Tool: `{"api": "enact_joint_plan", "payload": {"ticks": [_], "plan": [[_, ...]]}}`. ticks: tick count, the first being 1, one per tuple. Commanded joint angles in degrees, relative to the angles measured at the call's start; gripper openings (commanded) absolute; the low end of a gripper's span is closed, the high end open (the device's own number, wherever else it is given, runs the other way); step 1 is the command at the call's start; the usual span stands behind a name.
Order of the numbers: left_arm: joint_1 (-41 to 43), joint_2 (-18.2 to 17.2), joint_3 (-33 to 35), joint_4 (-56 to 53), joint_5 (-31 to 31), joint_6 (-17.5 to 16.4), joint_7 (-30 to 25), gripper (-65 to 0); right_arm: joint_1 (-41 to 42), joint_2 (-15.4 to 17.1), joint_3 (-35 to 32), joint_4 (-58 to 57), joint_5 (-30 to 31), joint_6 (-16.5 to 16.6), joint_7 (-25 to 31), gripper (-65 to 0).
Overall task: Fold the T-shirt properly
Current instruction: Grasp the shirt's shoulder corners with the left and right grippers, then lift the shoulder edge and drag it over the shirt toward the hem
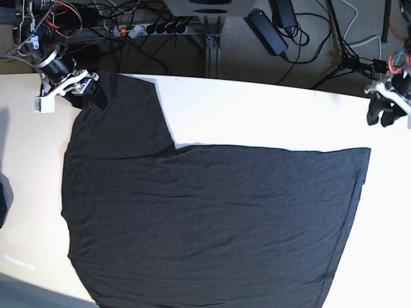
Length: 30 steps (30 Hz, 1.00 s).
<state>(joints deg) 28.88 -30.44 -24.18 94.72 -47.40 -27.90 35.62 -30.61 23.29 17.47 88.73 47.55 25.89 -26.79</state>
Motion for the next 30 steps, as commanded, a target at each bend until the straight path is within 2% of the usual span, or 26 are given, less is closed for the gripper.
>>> {"api": "enact_joint_plan", "payload": {"ticks": [1,6,16,20,24,30], "plan": [[-1.66,-0.92,0.44,-1.20,-0.59,-0.63,-0.85,-32.9,-0.52,0.35,-0.09,0.02,-2.14,2.84,-2.58,-26.0],[-11.13,-0.85,5.57,-12.79,-0.66,-0.59,-0.74,-32.9,-0.52,0.37,-0.09,0.02,-2.38,2.86,-2.60,-26.0],[-23.17,-0.83,6.71,-34.21,-3.02,-0.61,0.90,-32.9,-0.52,0.37,-0.09,0.02,-3.87,2.84,-2.62,-26.0],[-23.30,-0.83,7.43,-35.52,-3.87,-0.66,1.99,-32.9,-0.52,0.35,-0.09,0.02,-3.82,2.84,-2.60,-26.0],[-23.30,-0.52,11.56,-35.52,-4.09,-0.63,1.90,-32.9,-0.52,0.37,-0.09,0.02,-3.82,2.84,-2.60,-26.0],[-23.30,2.29,14.16,-35.52,-3.80,-0.66,1.95,-32.9,-0.52,0.35,-0.09,0.02,-3.58,2.84,-2.60,-26.0]]}}
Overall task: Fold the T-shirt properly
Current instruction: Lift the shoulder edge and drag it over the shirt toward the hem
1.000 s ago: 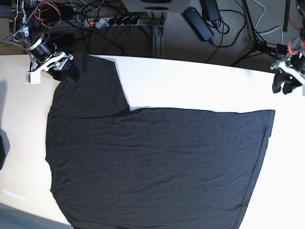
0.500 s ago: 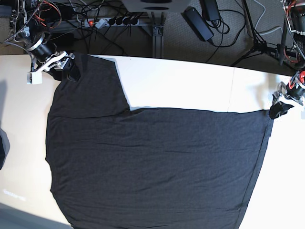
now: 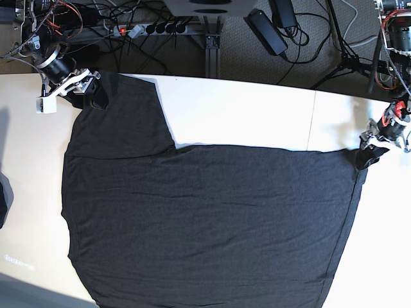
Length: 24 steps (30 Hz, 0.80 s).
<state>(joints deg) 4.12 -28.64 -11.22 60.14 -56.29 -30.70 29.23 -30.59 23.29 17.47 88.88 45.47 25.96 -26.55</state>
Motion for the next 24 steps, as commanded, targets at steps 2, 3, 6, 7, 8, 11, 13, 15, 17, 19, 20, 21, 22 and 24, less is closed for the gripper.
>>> {"api": "enact_joint_plan", "payload": {"ticks": [2,3,6,7,8,11,13,15,17,19,20,21,22,24], "plan": [[1.46,1.49,1.20,-0.94,5.57,2.14,8.31,-32.9,-0.55,0.35,-0.09,-0.13,-1.51,2.80,-2.84,-26.0],[1.44,1.88,1.20,-0.94,5.55,2.16,8.26,-32.9,-0.55,0.35,-0.09,-0.13,-1.51,2.78,-2.84,-26.0],[1.44,2.43,1.20,-0.94,5.57,2.14,7.98,-32.9,-0.55,0.35,-0.09,-0.11,-1.51,2.78,-2.78,-26.1],[1.46,2.43,1.20,-0.94,5.57,2.14,7.82,-33.0,-0.55,0.35,-0.09,-0.11,-1.51,2.78,-2.78,-26.2],[1.44,2.43,1.20,-0.94,5.57,2.14,7.63,-33.1,-0.55,0.35,-0.09,-0.11,-1.51,2.78,-2.51,-26.2],[1.44,2.43,1.20,-0.94,5.86,2.14,5.57,-34.3,-0.55,0.35,-0.09,-0.11,-1.53,2.78,-0.39,-26.2],[1.44,2.43,1.20,-0.94,6.19,2.14,2.95,-41.9,-0.55,0.35,-0.09,-0.11,-1.53,2.80,0.00,-27.2],[1.44,2.38,1.20,-0.94,6.54,2.14,1.46,-52.1,-0.26,0.35,-0.09,-0.11,-1.53,2.78,0.00,-34.7],[1.44,2.43,1.20,-0.94,7.34,2.14,0.24,-59.7,-0.04,0.35,-0.09,-0.11,-1.53,2.78,-0.02,-45.8],[1.44,2.43,1.20,-0.94,8.00,2.12,-0.33,-63.9,0.00,0.33,-0.09,-0.11,-1.53,2.78,-0.02,-57.9],[1.44,2.40,1.20,-0.94,8.00,2.12,-0.33,-64.6,0.11,0.31,-0.09,-0.11,-1.51,2.78,-0.02,-63.3],[1.44,2.38,1.20,-0.94,8.02,2.12,-0.33,-65.0,0.33,0.31,-0.09,-0.11,-1.55,2.78,-0.02,-65.0],[1.44,2.27,1.20,-0.94,8.11,2.12,-0.33,-65.0,0.59,0.31,-0.09,-0.11,-1.68,2.78,-0.04,-65.0],[1.46,2.23,1.20,-0.94,9.42,2.12,-0.31,-65.0,1.01,0.33,-0.09,-0.11,-3.04,2.80,-0.11,-65.0]]}}
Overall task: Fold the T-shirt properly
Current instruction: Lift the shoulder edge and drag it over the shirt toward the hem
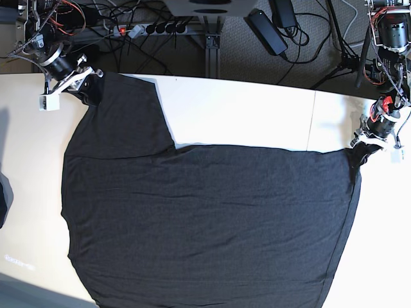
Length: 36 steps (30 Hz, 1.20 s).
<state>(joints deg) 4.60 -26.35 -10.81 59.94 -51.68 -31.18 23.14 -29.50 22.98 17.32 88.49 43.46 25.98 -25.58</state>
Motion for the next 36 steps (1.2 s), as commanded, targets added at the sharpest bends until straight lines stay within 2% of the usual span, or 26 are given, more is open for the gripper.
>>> {"api": "enact_joint_plan", "payload": {"ticks": [1,3,4,7,8,15,17,22,27,31,36], "plan": [[0.98,-0.07,0.79,-0.74,5.77,2.60,5.79,-65.0,0.26,0.63,0.07,0.28,-2.25,2.78,-1.46,-65.0],[0.96,-0.13,0.79,-0.63,6.40,2.25,5.77,-65.0,0.66,0.66,0.07,0.28,-3.63,2.78,-1.66,-65.0],[0.96,-0.20,0.76,-0.63,6.60,0.85,5.75,-65.0,0.76,0.63,0.07,0.37,-3.61,2.78,-1.68,-65.0],[0.96,-0.22,0.76,-0.63,6.51,-7.28,5.38,-65.0,0.81,0.66,0.07,0.44,-3.58,2.78,-1.66,-65.0],[0.98,-0.22,0.76,-0.63,6.43,-8.82,5.31,-65.0,0.79,0.63,0.07,0.44,-3.58,2.75,-1.66,-65.0],[1.16,-0.31,0.66,-0.63,5.29,-8.82,5.57,-65.0,0.55,0.68,0.09,0.46,-3.45,2.78,-1.90,-65.0],[1.22,-0.52,0.61,-0.63,3.52,-8.82,7.15,-65.0,0.39,0.68,0.26,0.50,-3.28,2.78,-2.40,-65.0],[2.25,-2.23,0.59,-0.46,-1.29,-8.82,9.29,-65.0,-0.09,0.66,2.78,0.81,1.07,2.80,-7.72,-65.0],[4.74,-4.52,0.44,2.12,-2.47,-8.82,9.51,-65.0,-2.89,0.66,7.13,2.38,4.39,2.84,-8.74,-65.0],[7.28,-4.98,-2.71,6.12,-5.53,-8.82,11.06,-65.0,-5.57,0.66,9.97,5.44,6.95,2.99,-9.49,-65.0],[10.05,-5.14,-7.76,12.94,-9.88,-8.82,15.91,-65.0,-7.72,0.68,12.37,12.11,7.13,2.99,-11.04,-65.0]]}}
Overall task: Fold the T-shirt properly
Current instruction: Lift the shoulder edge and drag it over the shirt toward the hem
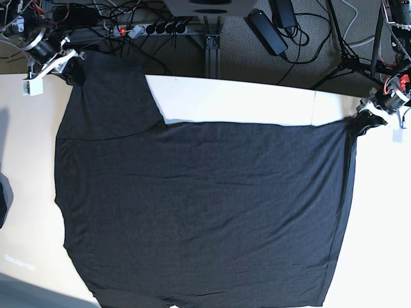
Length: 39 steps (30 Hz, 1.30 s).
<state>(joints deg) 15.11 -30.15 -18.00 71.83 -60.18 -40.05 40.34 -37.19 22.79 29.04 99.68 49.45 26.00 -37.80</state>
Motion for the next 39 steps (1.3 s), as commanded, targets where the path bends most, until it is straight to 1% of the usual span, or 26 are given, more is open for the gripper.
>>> {"api": "enact_joint_plan", "payload": {"ticks": [1,6,11,15,18,21,24,27,30,33,36,39], "plan": [[0.04,-1.33,-1.79,2.12,-2.05,0.05,-1.05,-65.0,0.02,0.90,1.20,2.40,1.09,2.97,1.01,-65.0],[-0.48,-1.38,-6.69,4.50,-4.20,0.05,-0.87,-65.0,0.55,1.18,4.74,7.96,0.96,2.95,1.09,-65.0],[-4.83,-1.64,-5.79,4.50,-3.74,0.05,-0.87,-65.0,4.81,3.23,5.03,9.01,0.92,2.95,1.09,-65.0],[-8.33,-1.62,-3.48,4.26,-0.15,0.05,-1.75,-65.0,9.18,5.16,5.01,8.81,0.31,2.97,1.07,-65.0],[-11.23,-1.64,-2.14,3.72,2.89,0.05,-2.84,-65.0,12.37,6.93,4.96,7.93,-2.08,2.97,1.11,-65.0],[-13.70,-1.64,-1.88,2.60,6.64,0.05,-4.98,-65.0,15.69,8.81,4.94,5.90,-2.82,2.95,1.16,-65.0],[-16.15,-1.62,-1.84,-0.35,9.40,0.05,-5.79,-65.0,18.69,10.64,4.63,4.04,-2.97,2.95,1.31,-65.0],[-18.51,-1.62,-1.81,-4.26,9.44,0.05,-5.84,-65.0,22.29,12.68,2.56,1.18,-3.72,2.95,1.46,-65.0],[-21.16,-1.62,-1.62,-7.26,9.46,0.05,-5.86,-65.0,26.49,14.60,-2.36,-2.86,-6.08,2.95,1.99,-65.0],[-23.47,-1.64,0.31,-9.86,10.40,0.05,-6.12,-65.0,31.01,15.34,-7.52,-7.04,-7.28,2.93,2.34,-65.0],[-25.31,-1.62,4.13,-11.63,13.81,0.05,-9.84,-65.0,35.60,15.30,-10.45,-10.05,-7.37,2.95,3.10,-65.0],[-27.76,-1.60,7.39,-13.18,16.96,0.05,-12.96,-65.0,40.59,15.32,-13.00,-12.96,-10.01,2.93,3.28,-65.0]]}}
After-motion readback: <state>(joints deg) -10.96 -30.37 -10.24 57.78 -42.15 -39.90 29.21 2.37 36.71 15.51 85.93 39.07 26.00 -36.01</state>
